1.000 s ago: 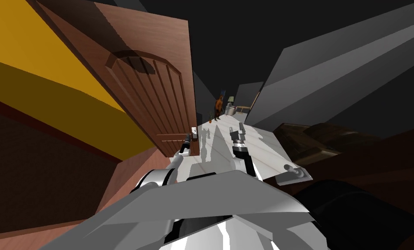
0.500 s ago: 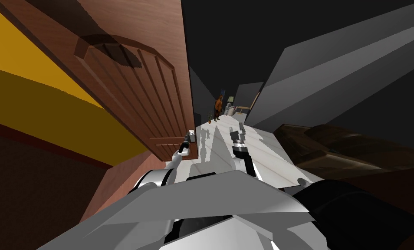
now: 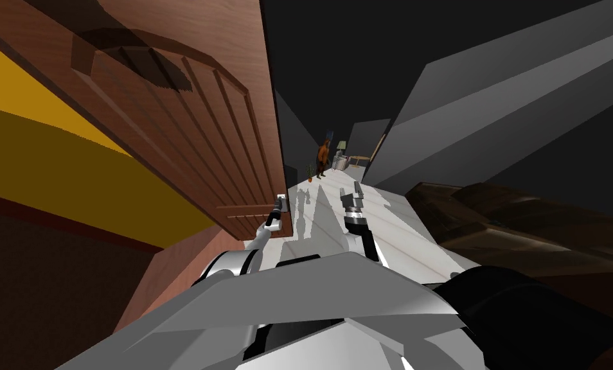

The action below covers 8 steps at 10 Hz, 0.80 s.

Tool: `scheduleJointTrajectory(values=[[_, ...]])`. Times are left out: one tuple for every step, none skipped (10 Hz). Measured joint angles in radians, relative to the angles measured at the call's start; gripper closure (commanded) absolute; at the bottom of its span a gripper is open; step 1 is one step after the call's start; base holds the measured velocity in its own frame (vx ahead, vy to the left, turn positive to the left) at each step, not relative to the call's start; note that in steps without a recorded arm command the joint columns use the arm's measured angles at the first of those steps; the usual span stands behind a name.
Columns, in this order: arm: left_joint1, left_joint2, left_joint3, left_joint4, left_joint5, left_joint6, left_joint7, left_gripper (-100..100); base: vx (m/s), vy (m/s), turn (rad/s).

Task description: Push the door open

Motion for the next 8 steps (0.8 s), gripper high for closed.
scheduleJointTrajectory(values=[[0.002,-0.001,-0.001,0.001,0.0,0.001,0.0,100,-0.012,0.001,0.004],[0.003,-0.001,-0.001,0.003,0.0,0.002,0.0,100,0.0,0.0,0.0],[0.004,-0.001,-0.001,0.003,0.0,0.002,0.0,100,0.068,-0.06,0.007],[0.002,0.006,0.003,0.017,0.003,0.0,0.0,100,0.132,-0.119,0.042],[0.013,0.014,0.008,0.008,0.005,0.004,0.0,100,0.164,-0.123,0.084],[0.038,0.013,0.016,-0.037,0.008,0.028,-0.01,100,0.136,-0.084,0.03],[0.028,0.022,0.02,-0.024,0.01,0.024,-0.01,100,0.172,-0.081,0.012],[0.02,0.032,0.025,-0.009,0.015,0.015,-0.006,100,0.207,-0.12,0.054]])
